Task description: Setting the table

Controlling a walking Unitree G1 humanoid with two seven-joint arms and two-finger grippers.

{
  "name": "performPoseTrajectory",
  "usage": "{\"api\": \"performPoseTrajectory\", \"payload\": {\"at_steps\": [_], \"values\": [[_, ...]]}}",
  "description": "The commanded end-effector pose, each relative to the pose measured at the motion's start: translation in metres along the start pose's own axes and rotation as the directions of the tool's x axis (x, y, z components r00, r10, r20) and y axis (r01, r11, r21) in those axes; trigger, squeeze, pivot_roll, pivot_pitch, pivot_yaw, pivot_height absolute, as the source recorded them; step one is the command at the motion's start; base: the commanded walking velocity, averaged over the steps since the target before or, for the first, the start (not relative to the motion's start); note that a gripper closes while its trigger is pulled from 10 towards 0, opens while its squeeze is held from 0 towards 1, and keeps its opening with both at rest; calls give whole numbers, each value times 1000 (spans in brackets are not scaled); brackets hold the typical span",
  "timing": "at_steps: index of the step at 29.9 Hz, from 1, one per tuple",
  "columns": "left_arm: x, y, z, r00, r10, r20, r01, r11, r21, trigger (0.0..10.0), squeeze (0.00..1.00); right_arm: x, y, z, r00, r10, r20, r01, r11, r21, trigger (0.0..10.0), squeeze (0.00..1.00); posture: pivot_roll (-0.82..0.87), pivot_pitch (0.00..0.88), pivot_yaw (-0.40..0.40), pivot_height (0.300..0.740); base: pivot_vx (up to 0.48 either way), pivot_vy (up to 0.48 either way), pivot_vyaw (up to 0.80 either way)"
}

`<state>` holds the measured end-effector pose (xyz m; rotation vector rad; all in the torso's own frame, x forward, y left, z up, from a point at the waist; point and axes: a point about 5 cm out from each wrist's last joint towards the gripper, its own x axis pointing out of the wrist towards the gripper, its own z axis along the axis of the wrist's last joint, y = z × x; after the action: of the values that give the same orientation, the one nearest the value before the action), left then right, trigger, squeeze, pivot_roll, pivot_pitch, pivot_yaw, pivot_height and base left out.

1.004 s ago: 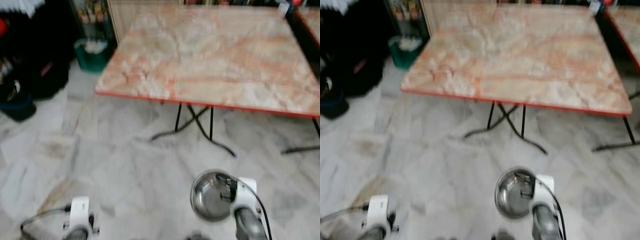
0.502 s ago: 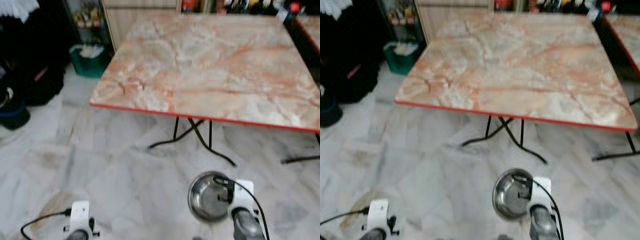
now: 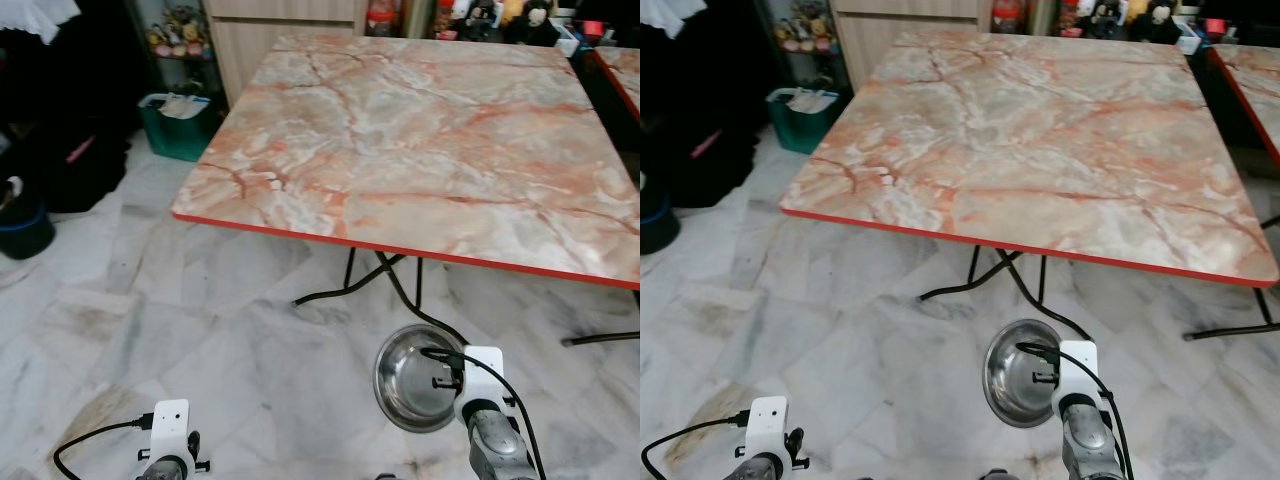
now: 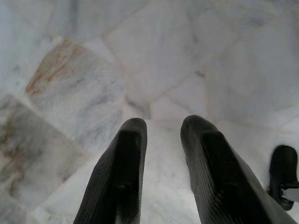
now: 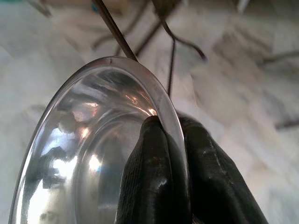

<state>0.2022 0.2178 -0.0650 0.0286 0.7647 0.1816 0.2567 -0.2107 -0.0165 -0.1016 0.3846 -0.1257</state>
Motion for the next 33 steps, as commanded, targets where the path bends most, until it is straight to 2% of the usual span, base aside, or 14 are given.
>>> {"api": "performPoseTrajectory", "payload": {"at_steps": [1, 5, 6, 7, 10, 16, 21, 24, 25, 26, 28, 29, 30, 33], "values": [[-2, 4, -8, 1000, 14, -23, -15, 1000, -5, 10000, 0, -1, -4, 6, 998, 7, 57, -7, 1000, -6, 10000, 0, -49, 158, 28, 740, 0, 0, 0], [-3, 5, -9, 1000, 15, -26, -15, 1000, -7, 10000, 0, -2, -10, 19, 987, 7, 158, -7, 1000, 0, 10000, 0, -53, 153, 25, 740, 0, 0, 0], [-3, 5, -10, 1000, 14, -27, -14, 1000, -6, 10000, 0, -2, -11, 30, 975, 23, 219, -24, 1000, 4, 10000, 0, -55, 151, 25, 740, 0, 0, 0], [-3, 5, -10, 1000, 14, -27, -14, 1000, -6, 10000, 0, -2, -11, 30, 975, 23, 219, -24, 1000, 4, 10000, 0, -55, 151, 25, 740, 0, 0, 0], [-3, 6, -9, 1000, 13, -28, -13, 1000, -4, 10000, 0, -3, -8, 50, 945, 100, 310, -106, 994, 2, 10000, 0, -61, 143, 25, 740, 0, 0, 0], [-2, 6, -8, 1000, 10, -27, -10, 1000, -4, 10000, 0, -7, -2, 69, 903, 232, 362, -237, 971, -31, 10000, 0, -60, 132, 26, 740, 0, 0, 0], [-2, 6, -7, 1000, 8, -26, -8, 1000, -6, 10000, 0, -6, -6, 95, 872, 245, 424, -286, 958, 34, 10000, 0, -61, 138, 28, 740, 0, 0, 0], [-2, 6, -7, 1000, 10, -29, -10, 1000, -10, 10000, 0, -4, -9, 111, 859, 209, 467, -280, 956, 88, 10000, 0, -57, 145, 26, 740, 0, 0, 0], [-2, 7, -8, 999, 12, -33, -12, 1000, -19, 10000, 0, -3, -11, 120, 854, 168, 493, -264, 956, 132, 10000, 0, -54, 148, 27, 740, 0, 0, 0], [-2, 7, -8, 999, 12, -33, -12, 1000, -19, 10000, 0, -3, -11, 120, 854, 168, 493, -264, 956, 132, 10000, 0, -54, 148, 27, 740, 0, 0, 0], [-2, 8, -9, 999, 13, -36, -14, 1000, -27, 10000, 0, 0, -17, 140, 846, 50, 532, -195, 956, 220, 10000, 0, -48, 154, 26, 740, 0, 0, 0], [-2, 8, -9, 999, 13, -36, -14, 1000, -27, 10000, 0, 0, -17, 140, 846, 50, 532, -195, 956, 220, 10000, 0, -48, 154, 26, 740, 0, 0, 0], [-3, 8, -10, 999, 13, -39, -14, 999, -31, 10000, 0, 3, -20, 148, 847, -7, 532, -162, 949, 269, 10000, 0, -48, 157, 27, 740, 0, 0, 0], [-4, 9, -12, 999, 14, -42, -15, 1000, -22, 10000, 0, 8, -21, 165, 837, -72, 542, -131, 936, 326, 10000, 0, -46, 162, 32, 740, 0, 0, 0]]}}
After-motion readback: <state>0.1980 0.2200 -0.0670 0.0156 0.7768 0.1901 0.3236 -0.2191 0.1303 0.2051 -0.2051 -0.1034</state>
